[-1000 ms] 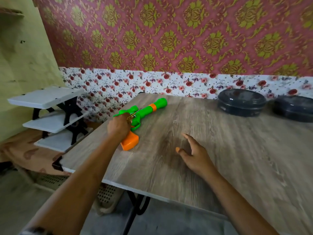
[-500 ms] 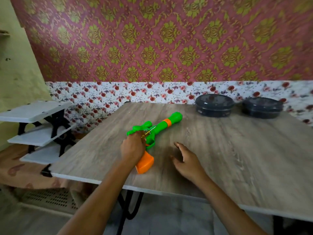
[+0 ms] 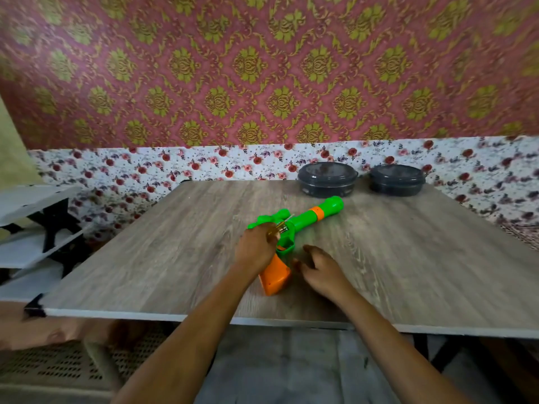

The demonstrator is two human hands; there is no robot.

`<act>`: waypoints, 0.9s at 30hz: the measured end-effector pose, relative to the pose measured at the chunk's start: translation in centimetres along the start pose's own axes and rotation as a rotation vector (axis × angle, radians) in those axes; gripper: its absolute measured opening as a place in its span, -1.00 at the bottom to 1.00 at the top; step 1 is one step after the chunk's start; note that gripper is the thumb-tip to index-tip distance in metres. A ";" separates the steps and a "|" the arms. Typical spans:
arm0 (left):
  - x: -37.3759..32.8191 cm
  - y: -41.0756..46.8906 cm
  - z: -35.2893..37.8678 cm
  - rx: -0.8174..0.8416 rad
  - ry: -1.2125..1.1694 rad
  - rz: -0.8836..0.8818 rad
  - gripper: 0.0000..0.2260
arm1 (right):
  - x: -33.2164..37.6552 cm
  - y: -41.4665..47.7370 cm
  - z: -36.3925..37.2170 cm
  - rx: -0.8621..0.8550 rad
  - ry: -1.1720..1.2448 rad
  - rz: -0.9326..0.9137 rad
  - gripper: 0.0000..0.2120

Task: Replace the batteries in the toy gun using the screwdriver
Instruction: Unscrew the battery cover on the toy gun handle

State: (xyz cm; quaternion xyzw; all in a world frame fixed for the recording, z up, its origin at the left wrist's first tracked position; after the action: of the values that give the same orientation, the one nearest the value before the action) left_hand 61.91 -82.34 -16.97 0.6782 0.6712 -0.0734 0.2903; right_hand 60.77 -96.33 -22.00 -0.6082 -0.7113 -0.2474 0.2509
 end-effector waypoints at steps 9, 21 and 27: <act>7.1 0.7 -1.7 -0.156 -0.252 -0.313 -0.78 | -0.5 3.8 1.4 0.005 -0.098 0.150 -0.37; 6.3 1.8 2.3 -0.044 -0.494 -0.207 -0.61 | -0.5 3.9 0.4 -0.203 -0.013 0.122 -0.47; 4.7 1.3 1.3 -0.206 -0.895 -0.130 -0.69 | 1.4 2.9 0.7 -0.109 0.916 -0.062 -0.52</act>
State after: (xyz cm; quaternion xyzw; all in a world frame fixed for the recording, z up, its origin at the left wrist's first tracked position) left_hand 63.88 -78.83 -19.90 0.5038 0.5247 -0.3099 0.6122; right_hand 63.40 -94.42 -21.46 -0.4269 -0.5311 -0.5352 0.4993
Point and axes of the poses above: each hand's wrist, its own y-axis towards the middle knuckle, its own z-axis out of the palm, x = y × z, the point moved 10 cm from there along y, towards the middle knuckle, and after that the axes turned 2 degrees about z, right-handed, at the moved point
